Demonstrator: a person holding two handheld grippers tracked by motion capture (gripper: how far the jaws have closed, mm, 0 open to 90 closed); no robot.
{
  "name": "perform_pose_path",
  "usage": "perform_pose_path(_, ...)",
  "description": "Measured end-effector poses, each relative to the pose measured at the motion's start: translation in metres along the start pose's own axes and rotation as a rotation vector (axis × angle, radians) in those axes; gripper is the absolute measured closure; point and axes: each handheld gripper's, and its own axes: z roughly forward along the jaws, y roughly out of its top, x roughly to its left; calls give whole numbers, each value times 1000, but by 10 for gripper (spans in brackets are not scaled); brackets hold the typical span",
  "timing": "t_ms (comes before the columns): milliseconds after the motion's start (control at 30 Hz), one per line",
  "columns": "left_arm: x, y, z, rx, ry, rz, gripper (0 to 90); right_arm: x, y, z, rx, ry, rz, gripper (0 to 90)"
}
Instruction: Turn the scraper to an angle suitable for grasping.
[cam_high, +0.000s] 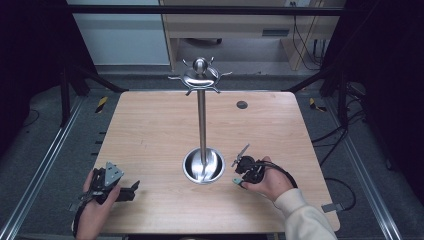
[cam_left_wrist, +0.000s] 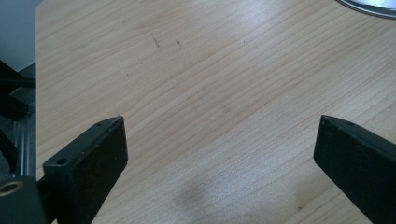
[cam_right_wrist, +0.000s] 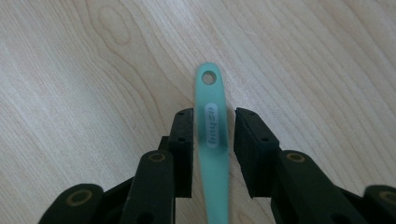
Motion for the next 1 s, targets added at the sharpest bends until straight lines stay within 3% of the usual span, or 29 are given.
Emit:
perform_pose_path(200,0,0,0,1,-3,1,26,0,2,6,39,7,-8,725)
perform_pose_path(433,0,0,0,1,-5,1,26,-4,1,6,38,35,-2,741)
perform_pose_path(500,0,0,0,-1,-5,0,26,-4,0,5,44,23,9,743)
perform_pose_path(1000,1,0,-4,-35,6,-13,26,-7,-11,-42,-109,-21,37,745)
